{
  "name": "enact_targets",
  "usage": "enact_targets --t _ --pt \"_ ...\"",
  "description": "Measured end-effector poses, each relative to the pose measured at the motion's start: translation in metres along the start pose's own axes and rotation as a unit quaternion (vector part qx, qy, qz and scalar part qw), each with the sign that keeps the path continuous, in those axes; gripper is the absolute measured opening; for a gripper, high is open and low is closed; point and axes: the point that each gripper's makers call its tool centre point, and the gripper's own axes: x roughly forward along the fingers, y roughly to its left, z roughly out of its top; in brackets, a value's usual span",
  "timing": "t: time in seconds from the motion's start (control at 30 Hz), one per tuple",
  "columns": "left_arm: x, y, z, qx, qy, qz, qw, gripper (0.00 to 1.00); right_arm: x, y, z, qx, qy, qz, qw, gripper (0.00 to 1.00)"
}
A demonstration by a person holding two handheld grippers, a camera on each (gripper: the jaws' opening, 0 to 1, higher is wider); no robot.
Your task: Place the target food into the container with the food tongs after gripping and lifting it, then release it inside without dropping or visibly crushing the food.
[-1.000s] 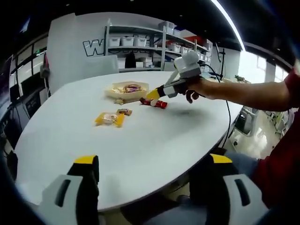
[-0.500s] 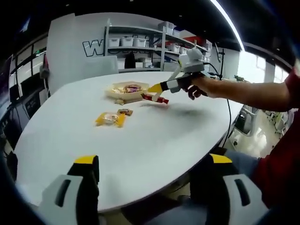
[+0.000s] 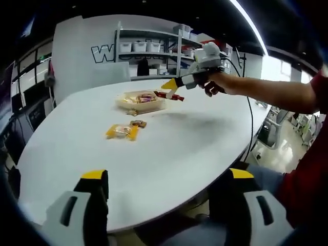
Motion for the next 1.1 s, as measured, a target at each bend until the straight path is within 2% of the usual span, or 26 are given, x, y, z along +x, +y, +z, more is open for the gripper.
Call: enact_targets --t 0.33,0.63,0.87,1.1 --pt "-0.004 0.003 0.003 -0.003 -0.005 0.003 1.0 0.93 0.007 -0.005 0.036 -0.017 -0.012 -0.003 0.9998 0.19" --pt "-0.005 0.008 0.003 -0.006 -0.006 0.008 0.9999 0.93 0.016 -0.01 0.051 -0.033 -0.01 -0.011 0.9993 0.19" --pt "-0.005 0.011 0.006 -0.007 -0.009 0.01 0.9999 0.93 0.02 -0.021 0.078 -0.04 -0.025 -0.026 0.9985 0.19" --pt "-0.006 0.015 0.006 -0.01 -0.009 0.014 0.9998 0.93 0.023 -0.023 0.092 -0.044 -0.035 -0.03 0.998 0.2"
